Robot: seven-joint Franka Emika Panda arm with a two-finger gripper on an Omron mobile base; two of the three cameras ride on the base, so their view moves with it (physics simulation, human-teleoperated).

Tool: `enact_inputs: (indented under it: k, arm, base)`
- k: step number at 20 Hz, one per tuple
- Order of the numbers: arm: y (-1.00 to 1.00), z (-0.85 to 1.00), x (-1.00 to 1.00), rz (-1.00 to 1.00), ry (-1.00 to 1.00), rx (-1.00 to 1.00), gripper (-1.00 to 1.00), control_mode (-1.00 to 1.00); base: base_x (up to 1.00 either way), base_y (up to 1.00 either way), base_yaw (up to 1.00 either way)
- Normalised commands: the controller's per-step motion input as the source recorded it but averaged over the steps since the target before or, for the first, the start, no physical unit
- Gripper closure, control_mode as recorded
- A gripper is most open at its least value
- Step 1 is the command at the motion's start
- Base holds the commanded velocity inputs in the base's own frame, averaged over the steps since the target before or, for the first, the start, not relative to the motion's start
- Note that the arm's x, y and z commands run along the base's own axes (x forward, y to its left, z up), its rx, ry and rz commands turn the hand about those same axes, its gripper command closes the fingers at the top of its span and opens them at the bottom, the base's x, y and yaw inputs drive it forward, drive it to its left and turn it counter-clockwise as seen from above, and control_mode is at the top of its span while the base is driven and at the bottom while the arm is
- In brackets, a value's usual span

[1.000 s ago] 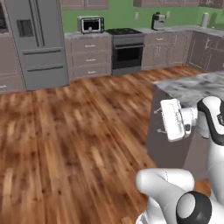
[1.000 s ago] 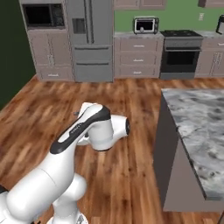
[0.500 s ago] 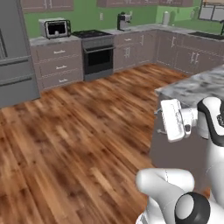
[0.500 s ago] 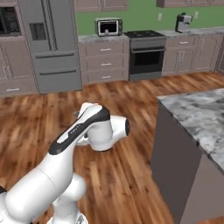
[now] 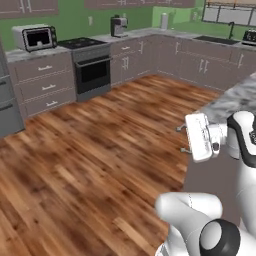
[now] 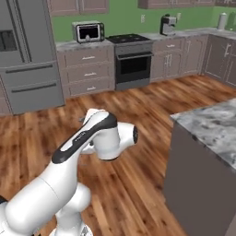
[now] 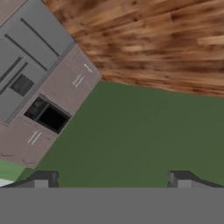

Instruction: Retrieve the wine glasses from the counter and place one next to each plate.

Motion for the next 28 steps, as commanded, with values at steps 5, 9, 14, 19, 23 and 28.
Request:
enact_inputs:
  k: [5, 9, 14, 19, 23, 28]
  arm:
    - [0.0, 0.0, 0.0, 0.0, 0.0, 0.0, -1.0, 1.0]
    - [0.0, 0.0, 0.0, 0.0, 0.0, 0.0, -1.0, 1.0]
    - [0.0, 0.0, 0.0, 0.0, 0.0, 0.0, -1.0, 1.0]
    - [0.0, 0.0, 0.0, 0.0, 0.0, 0.0, -1.0, 1.0]
    - [0.0, 0.0, 0.0, 0.0, 0.0, 0.0, -1.0, 1.0]
    - [0.0, 0.0, 0.0, 0.0, 0.0, 0.0, -1.0, 1.0]
  base:
    - [1.0, 1.0, -0.15]
    - [1.0, 1.0, -0.19]
    - [1.0, 1.0, -0.22]
    - [1.0, 1.0, -0.22]
    - [1.0, 1.0, -0.21]
    - [1.0, 1.0, -0.19]
